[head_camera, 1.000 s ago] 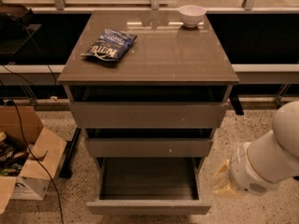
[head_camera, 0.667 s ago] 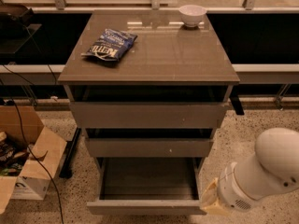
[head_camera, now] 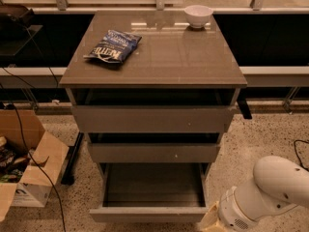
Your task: Close bottom drawer
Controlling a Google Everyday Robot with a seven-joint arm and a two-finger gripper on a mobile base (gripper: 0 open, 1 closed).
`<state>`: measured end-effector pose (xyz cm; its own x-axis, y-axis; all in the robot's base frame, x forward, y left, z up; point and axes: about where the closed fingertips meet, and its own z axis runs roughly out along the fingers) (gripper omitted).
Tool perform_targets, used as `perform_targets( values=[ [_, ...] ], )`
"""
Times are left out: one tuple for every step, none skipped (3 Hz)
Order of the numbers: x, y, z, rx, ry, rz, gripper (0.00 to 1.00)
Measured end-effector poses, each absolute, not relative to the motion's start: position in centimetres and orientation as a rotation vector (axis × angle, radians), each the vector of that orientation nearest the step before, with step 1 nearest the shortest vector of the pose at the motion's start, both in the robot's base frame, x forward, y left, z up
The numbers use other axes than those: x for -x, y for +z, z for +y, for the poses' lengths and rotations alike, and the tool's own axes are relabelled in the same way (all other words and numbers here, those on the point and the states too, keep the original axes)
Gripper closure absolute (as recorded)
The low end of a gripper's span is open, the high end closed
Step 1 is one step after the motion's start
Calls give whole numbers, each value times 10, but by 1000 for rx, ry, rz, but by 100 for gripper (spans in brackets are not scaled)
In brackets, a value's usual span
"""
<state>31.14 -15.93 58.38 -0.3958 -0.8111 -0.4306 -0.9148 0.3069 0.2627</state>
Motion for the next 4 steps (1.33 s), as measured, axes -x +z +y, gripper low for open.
perform_targets(
  values=[
    [-316, 570, -159, 1544, 710, 2370, 100],
    [-322, 541, -158, 1497, 760, 2362, 100],
    [-323, 476, -162, 1423, 861, 2348, 100],
    [-326, 423, -162, 1364, 956, 2344, 100]
  ],
)
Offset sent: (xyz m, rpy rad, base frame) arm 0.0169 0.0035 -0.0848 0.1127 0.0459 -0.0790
